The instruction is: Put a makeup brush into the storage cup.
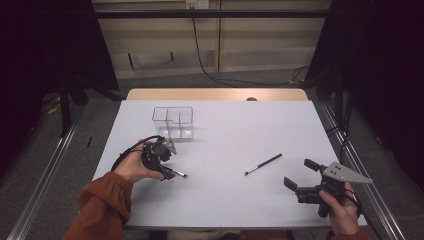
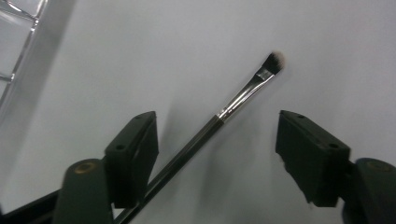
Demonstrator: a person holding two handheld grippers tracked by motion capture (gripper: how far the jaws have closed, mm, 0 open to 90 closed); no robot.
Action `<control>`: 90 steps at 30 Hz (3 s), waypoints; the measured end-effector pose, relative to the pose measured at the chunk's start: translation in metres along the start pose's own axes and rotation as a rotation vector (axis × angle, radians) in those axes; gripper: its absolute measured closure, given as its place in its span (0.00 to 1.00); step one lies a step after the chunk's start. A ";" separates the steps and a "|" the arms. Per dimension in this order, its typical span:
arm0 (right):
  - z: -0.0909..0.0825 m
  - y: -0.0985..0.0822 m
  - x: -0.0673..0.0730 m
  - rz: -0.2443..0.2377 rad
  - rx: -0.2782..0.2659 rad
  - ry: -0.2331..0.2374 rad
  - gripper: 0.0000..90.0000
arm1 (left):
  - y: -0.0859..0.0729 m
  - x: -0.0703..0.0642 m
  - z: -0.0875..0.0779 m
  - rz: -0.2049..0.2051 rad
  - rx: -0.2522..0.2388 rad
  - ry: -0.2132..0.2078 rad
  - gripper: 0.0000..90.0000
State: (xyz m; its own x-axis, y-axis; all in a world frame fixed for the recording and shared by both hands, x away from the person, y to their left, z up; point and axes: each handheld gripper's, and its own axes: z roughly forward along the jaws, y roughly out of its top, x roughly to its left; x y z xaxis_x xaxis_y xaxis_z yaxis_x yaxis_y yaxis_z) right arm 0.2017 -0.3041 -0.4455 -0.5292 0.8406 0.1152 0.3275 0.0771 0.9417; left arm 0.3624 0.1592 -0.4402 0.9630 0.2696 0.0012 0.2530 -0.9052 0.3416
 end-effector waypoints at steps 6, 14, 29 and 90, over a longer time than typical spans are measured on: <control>0.000 0.000 0.000 0.001 0.002 0.000 0.00 | 0.003 -0.001 0.008 0.033 0.037 0.009 0.41; 0.000 0.000 0.000 0.007 0.003 0.001 0.00 | 0.007 0.000 0.009 0.067 0.059 0.001 0.47; 0.000 0.000 0.001 0.000 0.006 0.005 0.00 | 0.016 0.002 0.013 0.063 0.130 -0.076 0.66; -0.001 -0.001 0.001 0.000 0.007 -0.007 0.00 | -0.001 0.016 -0.022 -0.141 -0.141 -0.082 0.93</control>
State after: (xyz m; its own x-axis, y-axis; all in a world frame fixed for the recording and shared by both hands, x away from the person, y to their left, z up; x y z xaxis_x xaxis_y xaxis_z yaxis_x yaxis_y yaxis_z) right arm 0.2001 -0.3033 -0.4457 -0.5242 0.8441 0.1128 0.3327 0.0811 0.9395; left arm 0.3757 0.1723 -0.4197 0.9249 0.3573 -0.1299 0.3753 -0.8039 0.4614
